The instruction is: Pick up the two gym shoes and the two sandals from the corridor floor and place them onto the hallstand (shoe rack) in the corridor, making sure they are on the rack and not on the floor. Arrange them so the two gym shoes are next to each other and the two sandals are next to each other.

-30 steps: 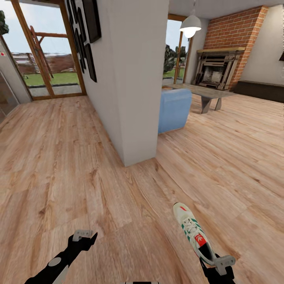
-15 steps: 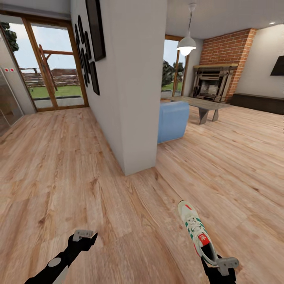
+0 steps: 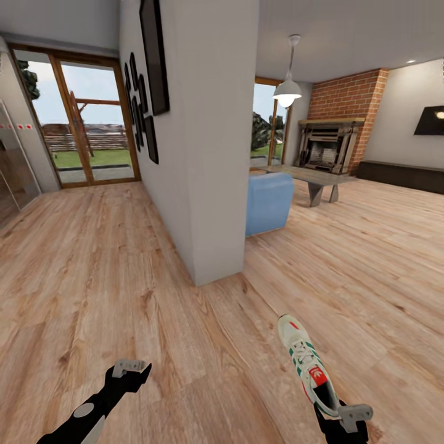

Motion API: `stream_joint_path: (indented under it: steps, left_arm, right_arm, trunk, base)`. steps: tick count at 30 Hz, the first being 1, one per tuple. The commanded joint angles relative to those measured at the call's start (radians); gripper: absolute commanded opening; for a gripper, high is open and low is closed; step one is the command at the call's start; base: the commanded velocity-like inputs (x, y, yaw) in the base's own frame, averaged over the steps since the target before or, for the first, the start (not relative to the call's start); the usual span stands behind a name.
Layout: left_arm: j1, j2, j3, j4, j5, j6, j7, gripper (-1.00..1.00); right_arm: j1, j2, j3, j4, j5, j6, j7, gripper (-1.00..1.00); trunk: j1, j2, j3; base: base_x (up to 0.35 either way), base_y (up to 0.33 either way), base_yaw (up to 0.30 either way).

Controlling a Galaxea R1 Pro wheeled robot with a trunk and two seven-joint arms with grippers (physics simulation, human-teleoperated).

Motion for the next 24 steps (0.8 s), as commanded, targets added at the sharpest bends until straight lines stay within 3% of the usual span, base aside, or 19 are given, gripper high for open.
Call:
stream_joint_path:
  steps: [1,6,13,24]
  left_arm:
    - [0.005,0.0,-0.006,-0.001,0.01,-0.005,-0.002,1.0]
    - [0.009,-0.003,-0.006,0.0,0.019,-0.006,-0.001,1.0]
    - [0.009,-0.004,-0.006,0.0,0.025,-0.006,-0.001,1.0]
    - [0.009,-0.004,-0.006,0.0,0.025,-0.006,-0.001,1.0]
  right_arm:
    - [-0.001,0.001,-0.006,0.027,0.008,-0.005,0.009,-1.0]
    - [-0.001,0.001,-0.005,0.033,0.007,-0.004,0.009,-1.0]
    - [-0.001,0.001,-0.005,0.033,0.007,-0.005,0.009,-1.0]
    - [-0.001,0.001,-0.004,0.031,0.007,-0.004,0.011,-1.0]
  trunk:
    - [0.0,0.0,0.001]
    - [0.0,0.0,0.003]
    - [0.0,0.0,0.001]
    - [0.0,0.0,-0.002]
  base:
    - [0.0,0.0,0.0]
    - [0.182,0.0,0.002]
    - [0.292,-0.034,0.22]
    - [0.04,-0.004,0.269]
